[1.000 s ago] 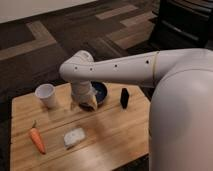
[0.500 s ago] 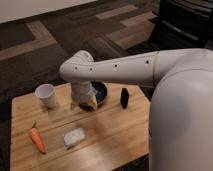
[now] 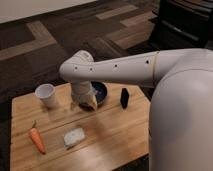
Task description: Place the pepper in the ceramic cup
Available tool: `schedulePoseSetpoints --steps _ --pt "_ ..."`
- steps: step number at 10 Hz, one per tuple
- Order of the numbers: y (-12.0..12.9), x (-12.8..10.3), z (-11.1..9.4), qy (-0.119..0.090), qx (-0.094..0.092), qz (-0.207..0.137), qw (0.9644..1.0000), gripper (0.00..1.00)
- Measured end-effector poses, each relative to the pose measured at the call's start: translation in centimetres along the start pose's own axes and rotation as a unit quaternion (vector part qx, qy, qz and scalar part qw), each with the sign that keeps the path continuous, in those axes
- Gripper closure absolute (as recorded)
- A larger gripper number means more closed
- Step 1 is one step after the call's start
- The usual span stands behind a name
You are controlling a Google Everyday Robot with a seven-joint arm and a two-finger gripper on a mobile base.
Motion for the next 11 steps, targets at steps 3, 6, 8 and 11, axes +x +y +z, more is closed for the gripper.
schedulePoseSetpoints --steps 3,6,8,11 --pt "0.0 0.0 0.0 0.000 0.001 0.000 1.0000 0.35" --pt "2.4 0.5 0.2 0.015 0.036 -0.055 0.9977 0.35" --pt "7.7 1.6 0.5 0.024 0.056 -0.132 0.9893 0.35" --pt "18.1 3.6 2.4 0.054 0.059 -0.284 0.9554 0.35"
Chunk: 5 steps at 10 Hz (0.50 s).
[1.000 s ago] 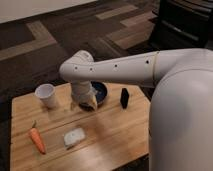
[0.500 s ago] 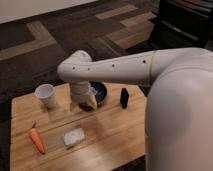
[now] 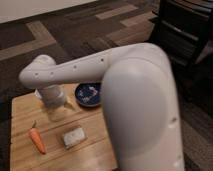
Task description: Place the pepper in the ceramic cup
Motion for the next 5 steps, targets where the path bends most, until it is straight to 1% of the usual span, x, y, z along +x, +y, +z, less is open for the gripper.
schedulePoseSetpoints --steps 1,2,3,4,5 --pt "2.4 -1.2 0.3 0.002 -0.002 -0.037 0.9993 0.35" --pt "4.8 -2.5 0.5 0.002 -0.006 -0.068 0.9977 0.35" --pt "5.9 -4.3 0.4 -0.009 -0.014 -0.082 0.9965 0.35" --pt "6.2 -4.7 0.4 -0.012 -0.017 -0.085 0.9962 0.35" --pt "6.1 -4.7 0.4 -0.012 -0.017 -0.084 0.9963 0.35"
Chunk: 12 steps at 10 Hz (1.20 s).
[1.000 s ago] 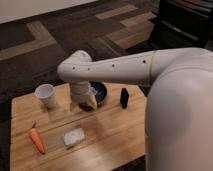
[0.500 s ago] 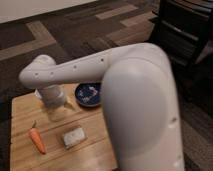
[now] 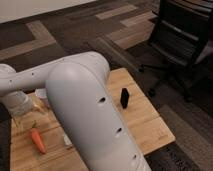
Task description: Place the pepper in the ceramic cup
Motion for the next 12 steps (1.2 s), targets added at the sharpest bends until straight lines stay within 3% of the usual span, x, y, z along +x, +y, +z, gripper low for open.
schedulePoseSetpoints --steps 6,9,12 --pt "0.0 0.0 0.0 0.000 0.001 0.000 1.0000 0.35" --pt "3.4 -1.9 0.5 -0.003 0.038 0.009 0.9992 0.35" --pt "6.8 -1.1 1.9 0.006 0.057 0.040 0.9975 0.35"
